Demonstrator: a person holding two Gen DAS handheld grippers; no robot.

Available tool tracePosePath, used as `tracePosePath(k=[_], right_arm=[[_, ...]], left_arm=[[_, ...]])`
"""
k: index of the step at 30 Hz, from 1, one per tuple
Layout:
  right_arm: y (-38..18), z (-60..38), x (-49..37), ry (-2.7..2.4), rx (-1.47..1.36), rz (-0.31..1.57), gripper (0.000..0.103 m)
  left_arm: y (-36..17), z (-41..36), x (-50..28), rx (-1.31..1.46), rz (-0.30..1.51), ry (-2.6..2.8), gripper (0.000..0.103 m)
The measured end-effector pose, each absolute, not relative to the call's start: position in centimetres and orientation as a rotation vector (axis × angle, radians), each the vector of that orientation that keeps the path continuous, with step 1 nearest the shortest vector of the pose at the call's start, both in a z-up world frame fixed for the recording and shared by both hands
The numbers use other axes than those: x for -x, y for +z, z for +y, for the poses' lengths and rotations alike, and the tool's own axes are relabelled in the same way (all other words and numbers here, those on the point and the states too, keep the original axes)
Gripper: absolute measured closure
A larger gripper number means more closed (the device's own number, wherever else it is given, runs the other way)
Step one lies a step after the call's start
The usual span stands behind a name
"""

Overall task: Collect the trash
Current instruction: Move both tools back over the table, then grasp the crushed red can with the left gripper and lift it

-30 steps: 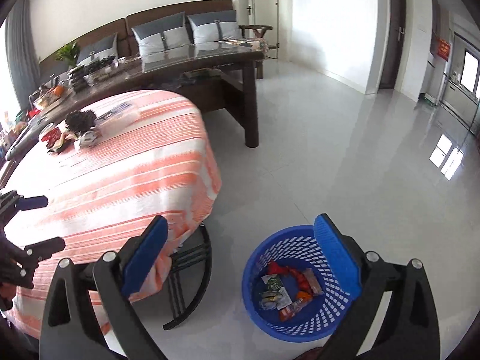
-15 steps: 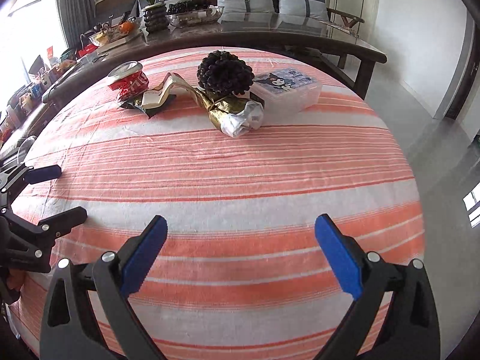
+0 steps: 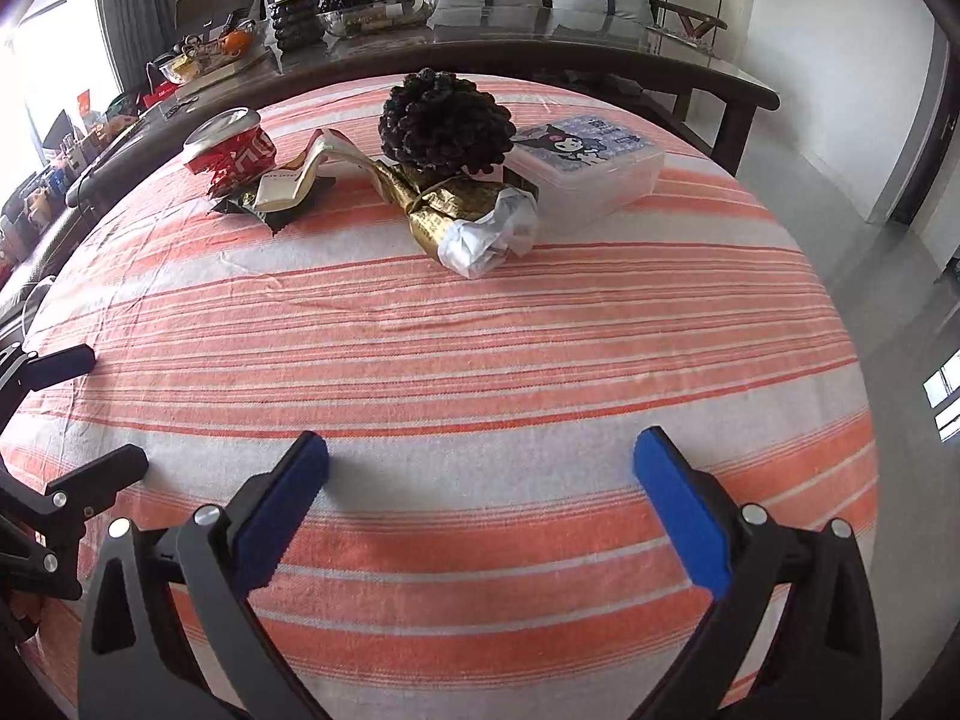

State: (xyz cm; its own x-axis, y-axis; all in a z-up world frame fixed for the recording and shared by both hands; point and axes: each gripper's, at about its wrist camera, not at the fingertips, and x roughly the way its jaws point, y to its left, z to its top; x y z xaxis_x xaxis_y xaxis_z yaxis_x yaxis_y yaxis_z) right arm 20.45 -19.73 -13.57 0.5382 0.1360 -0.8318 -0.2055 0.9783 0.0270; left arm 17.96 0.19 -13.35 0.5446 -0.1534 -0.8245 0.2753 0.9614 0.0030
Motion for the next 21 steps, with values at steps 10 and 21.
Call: tracePosePath(k=[10,21], right_arm=[[-13.6,-19.7,-20.4,0.203,0.077,0.982,0.004],[-13.7,-19.7,-20.4,0.203,0.076,0.982,0.004]], left_arm=[[-13.3,0.2,-17.9,-0.138,0.962,-0.255,0.004],[-8.5,1.5,-25.2,0.025,0.861,-0.213,0.004]])
